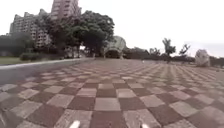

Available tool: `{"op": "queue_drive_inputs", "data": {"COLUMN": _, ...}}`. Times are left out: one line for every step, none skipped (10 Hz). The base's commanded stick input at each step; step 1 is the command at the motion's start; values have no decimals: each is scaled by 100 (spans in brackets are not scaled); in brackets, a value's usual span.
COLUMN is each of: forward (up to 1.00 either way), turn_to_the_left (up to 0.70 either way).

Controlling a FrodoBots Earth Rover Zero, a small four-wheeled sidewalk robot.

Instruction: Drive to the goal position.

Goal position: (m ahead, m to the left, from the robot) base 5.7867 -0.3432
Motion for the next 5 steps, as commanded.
{"op": "queue_drive_inputs", "data": {"forward": 70, "turn_to_the_left": 2}}
{"op": "queue_drive_inputs", "data": {"forward": 70, "turn_to_the_left": 2}}
{"op": "queue_drive_inputs", "data": {"forward": 70, "turn_to_the_left": 2}}
{"op": "queue_drive_inputs", "data": {"forward": 70, "turn_to_the_left": 2}}
{"op": "queue_drive_inputs", "data": {"forward": 70, "turn_to_the_left": 2}}
